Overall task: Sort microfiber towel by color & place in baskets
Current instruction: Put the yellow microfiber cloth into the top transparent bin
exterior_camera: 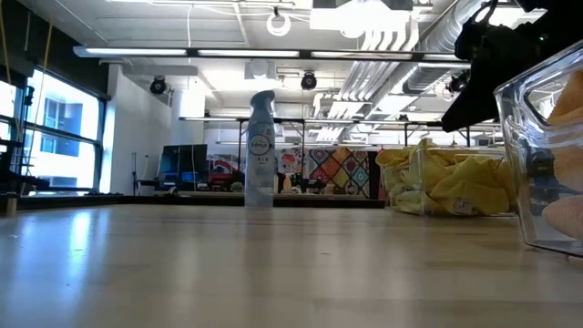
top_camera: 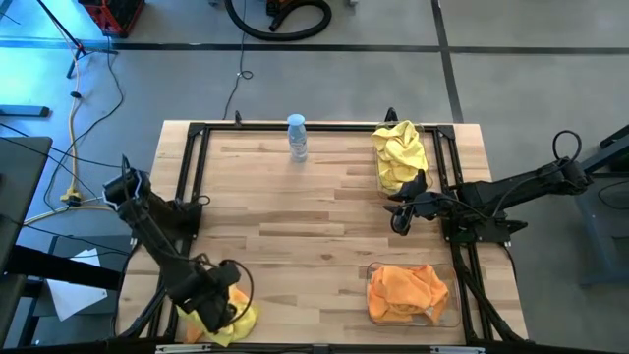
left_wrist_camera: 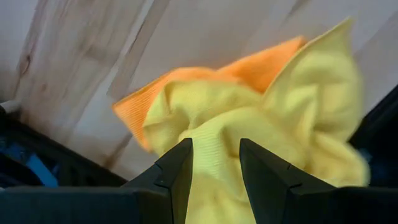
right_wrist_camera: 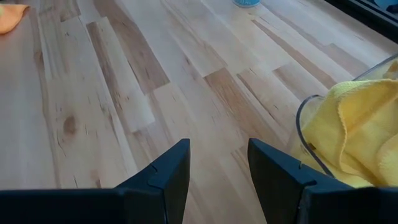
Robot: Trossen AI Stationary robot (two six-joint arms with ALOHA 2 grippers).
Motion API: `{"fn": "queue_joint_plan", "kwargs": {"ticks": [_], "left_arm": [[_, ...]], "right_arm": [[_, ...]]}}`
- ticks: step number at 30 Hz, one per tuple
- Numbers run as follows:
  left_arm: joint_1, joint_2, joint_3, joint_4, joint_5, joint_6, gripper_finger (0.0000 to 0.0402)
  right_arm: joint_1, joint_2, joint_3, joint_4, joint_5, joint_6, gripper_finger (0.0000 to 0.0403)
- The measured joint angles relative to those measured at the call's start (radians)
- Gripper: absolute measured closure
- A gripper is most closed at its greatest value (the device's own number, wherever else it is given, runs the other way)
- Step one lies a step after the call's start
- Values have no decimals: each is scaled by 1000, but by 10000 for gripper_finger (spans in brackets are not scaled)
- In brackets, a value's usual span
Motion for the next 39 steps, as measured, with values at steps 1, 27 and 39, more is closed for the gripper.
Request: {"fn": "queue_joint_plan", "kwargs": {"ticks": [1, 27, 39], "left_arm": [[-11, 0, -18, 15, 0, 6, 282], [93, -76, -132, 33, -1, 243, 401], [243, -222, 110, -100, -373, 498, 401]], "right_arm": [[0, 0, 0, 0, 0, 8, 245], [0, 0, 0, 3, 2, -18, 245], [-10, 0, 0, 83, 113, -73, 245]]}}
